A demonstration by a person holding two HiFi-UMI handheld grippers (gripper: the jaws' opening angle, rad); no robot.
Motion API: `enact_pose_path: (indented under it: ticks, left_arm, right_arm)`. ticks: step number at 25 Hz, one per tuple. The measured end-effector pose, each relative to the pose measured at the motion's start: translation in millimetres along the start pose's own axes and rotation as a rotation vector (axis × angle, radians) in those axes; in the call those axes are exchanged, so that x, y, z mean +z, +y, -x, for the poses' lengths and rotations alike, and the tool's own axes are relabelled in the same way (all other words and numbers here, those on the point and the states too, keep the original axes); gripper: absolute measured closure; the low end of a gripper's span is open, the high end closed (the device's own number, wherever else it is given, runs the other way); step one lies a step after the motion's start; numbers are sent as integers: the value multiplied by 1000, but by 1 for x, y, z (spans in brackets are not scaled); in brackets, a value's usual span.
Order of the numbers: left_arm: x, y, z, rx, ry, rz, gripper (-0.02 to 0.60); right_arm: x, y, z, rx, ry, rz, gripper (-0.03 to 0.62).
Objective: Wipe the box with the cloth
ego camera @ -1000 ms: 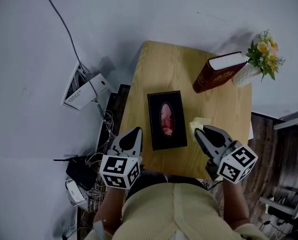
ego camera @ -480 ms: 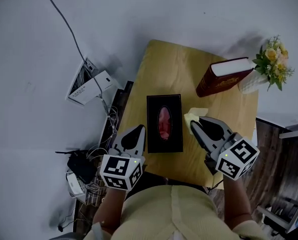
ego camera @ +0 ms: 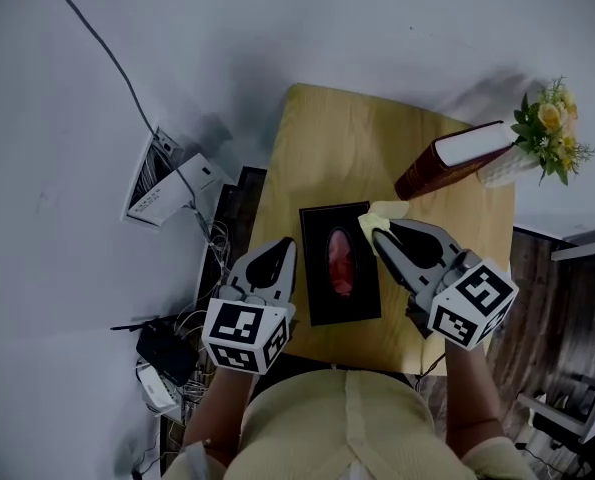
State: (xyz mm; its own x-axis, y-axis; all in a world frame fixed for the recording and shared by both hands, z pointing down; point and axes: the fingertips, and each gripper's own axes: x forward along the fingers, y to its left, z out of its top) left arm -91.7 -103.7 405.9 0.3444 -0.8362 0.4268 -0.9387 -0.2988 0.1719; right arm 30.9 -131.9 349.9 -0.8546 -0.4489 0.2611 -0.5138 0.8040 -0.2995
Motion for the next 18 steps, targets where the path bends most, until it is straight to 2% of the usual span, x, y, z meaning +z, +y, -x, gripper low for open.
enact_pose_path:
  ticks: [5,10,12,18]
  left_arm:
    - [6,24,-4,-36,-3,7,566]
    - [5,41,-6,-69,4,3,565]
    - [5,48,-6,-74,5,2,565]
    - [6,63,-11,-89,5,15,565]
  right_arm:
    - [10,6,-41,19,40,53,539]
    - [10,1,-76,32,75,45,539]
    - [13,0,-87,31,97,87,539]
    - [22,-2,-112,113,103,171,539]
